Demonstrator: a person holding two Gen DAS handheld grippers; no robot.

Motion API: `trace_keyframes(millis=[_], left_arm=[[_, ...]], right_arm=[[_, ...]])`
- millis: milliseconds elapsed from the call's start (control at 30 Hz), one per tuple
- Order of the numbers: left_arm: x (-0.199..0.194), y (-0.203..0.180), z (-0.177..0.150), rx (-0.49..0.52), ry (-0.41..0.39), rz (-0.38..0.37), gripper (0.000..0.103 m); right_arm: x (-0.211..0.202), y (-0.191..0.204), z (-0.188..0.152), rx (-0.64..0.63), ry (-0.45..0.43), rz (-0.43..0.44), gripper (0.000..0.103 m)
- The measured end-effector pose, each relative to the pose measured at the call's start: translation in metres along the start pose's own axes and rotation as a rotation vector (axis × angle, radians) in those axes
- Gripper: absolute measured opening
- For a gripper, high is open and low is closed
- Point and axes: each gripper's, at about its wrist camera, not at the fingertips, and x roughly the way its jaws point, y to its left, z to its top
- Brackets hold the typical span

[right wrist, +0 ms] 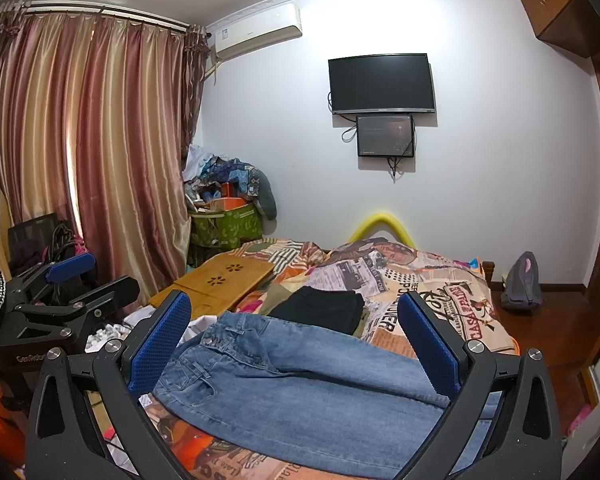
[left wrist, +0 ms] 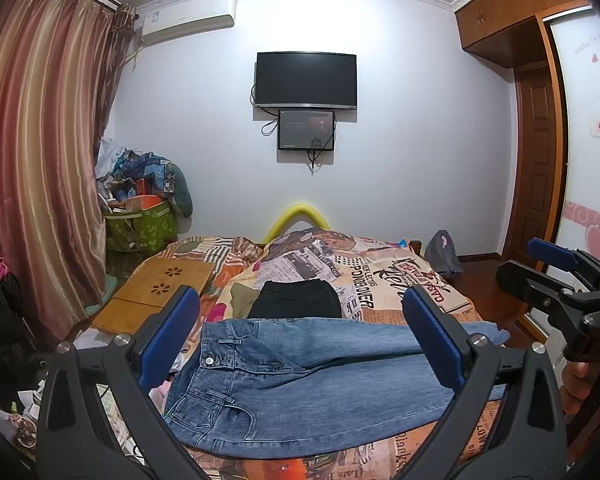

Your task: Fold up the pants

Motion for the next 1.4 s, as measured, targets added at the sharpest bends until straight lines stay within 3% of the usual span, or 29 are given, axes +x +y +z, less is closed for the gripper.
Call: trace_keyframes(millis=[1067, 1267, 1400], left_arm=[[0.013, -0.003, -0.002, -0.003, 0.010, -0.006, 0.103], [0.039, 0.007, -0.003, 0.010, 0.010, 0.026, 0.103], [0.073, 0.021, -0.002, 0.031, 0.032, 0.052, 0.103]], right_arm=[[0.007, -0.003, -0.002, 0.013, 0.015, -0.002, 0.103], [0.025, -0.020, -0.010, 0.011, 0.042, -0.023, 0.103], [0.052, -0.046, -0.020, 0.015, 0.106, -0.072, 0.103]])
